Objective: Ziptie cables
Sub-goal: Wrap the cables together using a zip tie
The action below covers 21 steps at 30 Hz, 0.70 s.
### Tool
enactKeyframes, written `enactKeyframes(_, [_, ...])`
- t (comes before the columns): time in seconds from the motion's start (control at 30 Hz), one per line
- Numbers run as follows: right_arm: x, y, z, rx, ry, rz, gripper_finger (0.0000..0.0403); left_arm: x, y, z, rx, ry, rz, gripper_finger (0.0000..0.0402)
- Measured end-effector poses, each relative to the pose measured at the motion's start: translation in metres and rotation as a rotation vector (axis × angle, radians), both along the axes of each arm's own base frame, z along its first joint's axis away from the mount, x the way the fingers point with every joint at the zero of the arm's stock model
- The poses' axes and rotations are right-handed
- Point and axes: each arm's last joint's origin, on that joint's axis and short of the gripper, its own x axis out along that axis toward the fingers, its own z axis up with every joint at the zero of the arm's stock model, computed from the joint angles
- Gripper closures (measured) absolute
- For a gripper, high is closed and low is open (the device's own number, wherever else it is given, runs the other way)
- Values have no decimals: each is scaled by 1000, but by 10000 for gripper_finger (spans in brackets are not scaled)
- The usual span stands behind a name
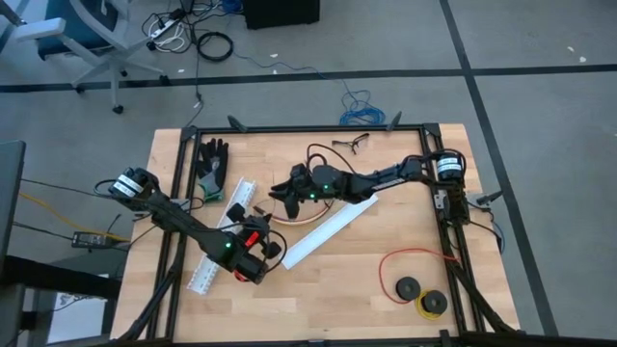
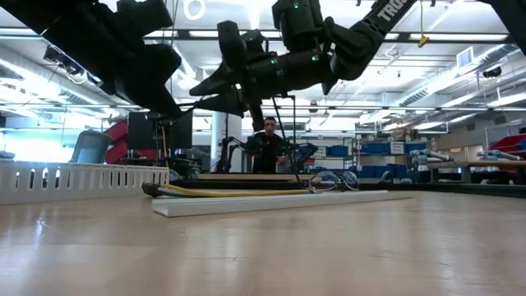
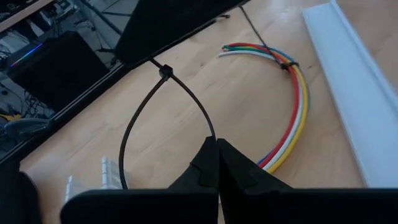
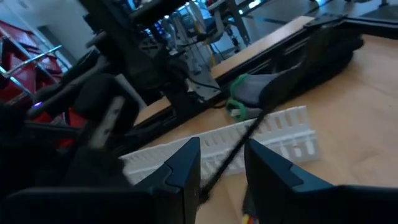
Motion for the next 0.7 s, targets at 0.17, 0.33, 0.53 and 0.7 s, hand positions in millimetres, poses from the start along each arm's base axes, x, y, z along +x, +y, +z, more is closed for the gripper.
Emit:
enactKeyframes(0.17, [-1,-7,-2,-5,18,-18,311,5,-2,1,10,-8,-26,401])
enactKeyframes(0.33, [-1,-4,-2,-68,23,6,392,7,1,2,9,-11,-18,401])
enactKeyframes(0.53, [-1,0,-3,-106,37,36,402,6,1,2,18,-20,-14,374])
enactKeyframes(0.7, [-1,1,-5,-132,56,56,402,1,-2,2,10,-39,-5,342])
